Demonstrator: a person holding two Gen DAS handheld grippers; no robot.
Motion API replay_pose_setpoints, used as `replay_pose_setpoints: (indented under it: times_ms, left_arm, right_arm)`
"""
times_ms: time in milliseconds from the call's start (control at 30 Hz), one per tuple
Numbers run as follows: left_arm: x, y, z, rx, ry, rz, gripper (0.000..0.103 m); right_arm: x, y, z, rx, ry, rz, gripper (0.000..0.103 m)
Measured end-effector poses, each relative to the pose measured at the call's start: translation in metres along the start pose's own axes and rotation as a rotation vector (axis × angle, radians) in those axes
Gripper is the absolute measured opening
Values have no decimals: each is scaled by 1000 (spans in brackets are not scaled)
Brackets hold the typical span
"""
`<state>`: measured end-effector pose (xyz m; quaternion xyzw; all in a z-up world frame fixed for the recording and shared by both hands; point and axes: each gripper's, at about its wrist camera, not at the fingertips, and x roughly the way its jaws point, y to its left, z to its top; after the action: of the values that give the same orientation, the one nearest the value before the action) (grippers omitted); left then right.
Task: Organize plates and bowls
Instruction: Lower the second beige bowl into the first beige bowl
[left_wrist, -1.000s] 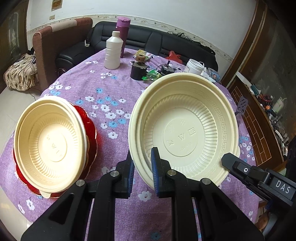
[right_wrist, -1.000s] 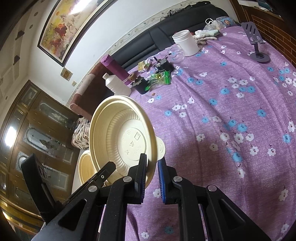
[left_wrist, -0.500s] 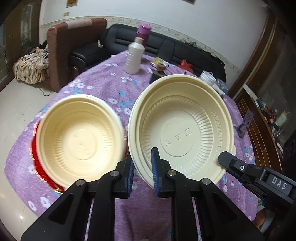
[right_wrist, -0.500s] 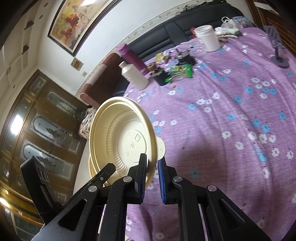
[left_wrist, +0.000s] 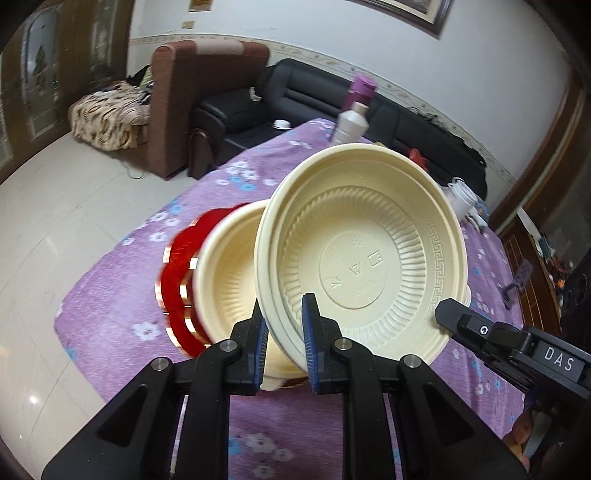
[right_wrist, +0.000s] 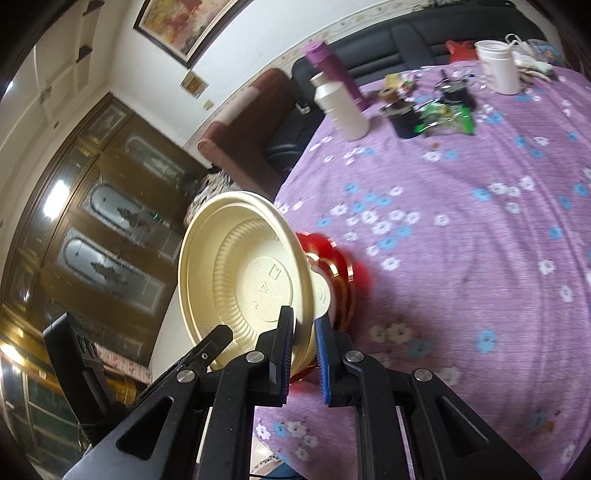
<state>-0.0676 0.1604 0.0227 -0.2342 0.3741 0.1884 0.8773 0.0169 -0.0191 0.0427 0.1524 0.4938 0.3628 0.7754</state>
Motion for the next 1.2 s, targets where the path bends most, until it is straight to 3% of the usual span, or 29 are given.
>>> replay_pose_setpoints:
  times_ms: [433, 1200]
  left_arm:
    - [17, 26, -1, -45, 35, 43, 16]
    - [29, 34, -9, -37, 74, 62, 17]
  right_arm:
    - [40, 19, -6, -42, 76, -11, 11]
    - [56, 12, -11, -38, 114, -34, 11]
